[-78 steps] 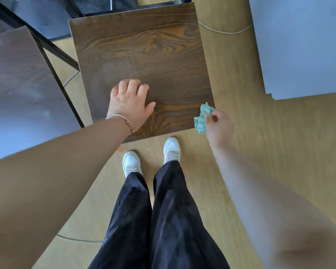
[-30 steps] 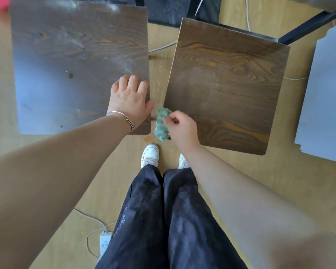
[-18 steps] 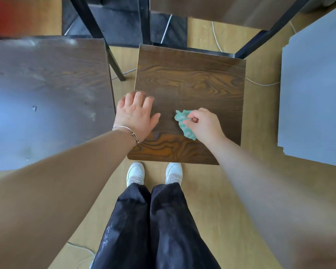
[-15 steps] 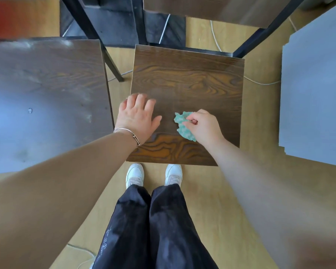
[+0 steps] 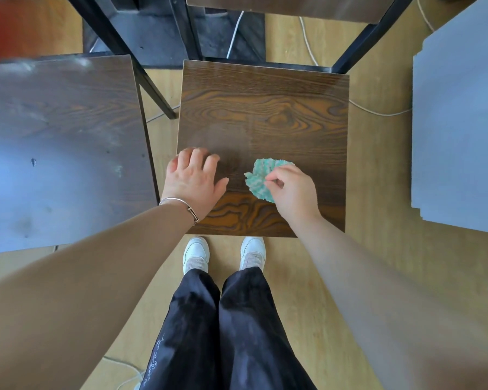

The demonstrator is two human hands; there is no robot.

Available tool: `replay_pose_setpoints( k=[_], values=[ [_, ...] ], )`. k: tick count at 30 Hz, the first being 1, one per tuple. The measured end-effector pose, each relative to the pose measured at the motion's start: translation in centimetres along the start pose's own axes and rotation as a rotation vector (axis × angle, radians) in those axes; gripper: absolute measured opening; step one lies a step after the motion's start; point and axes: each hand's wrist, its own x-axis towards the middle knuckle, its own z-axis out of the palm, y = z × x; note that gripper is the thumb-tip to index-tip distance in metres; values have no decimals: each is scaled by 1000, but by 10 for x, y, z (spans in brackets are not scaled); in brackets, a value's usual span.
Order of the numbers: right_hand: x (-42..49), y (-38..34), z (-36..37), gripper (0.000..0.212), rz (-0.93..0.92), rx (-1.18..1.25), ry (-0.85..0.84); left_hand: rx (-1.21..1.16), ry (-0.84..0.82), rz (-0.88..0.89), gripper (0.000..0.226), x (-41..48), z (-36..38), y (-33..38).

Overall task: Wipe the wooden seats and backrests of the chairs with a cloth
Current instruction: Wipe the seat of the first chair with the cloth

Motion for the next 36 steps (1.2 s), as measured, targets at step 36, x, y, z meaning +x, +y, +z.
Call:
replay_pose_setpoints(
  k=[36],
  values=[
    [5, -1, -23, 11, 350, 485, -114, 27, 3, 16, 52, -4, 6, 17]
  ],
)
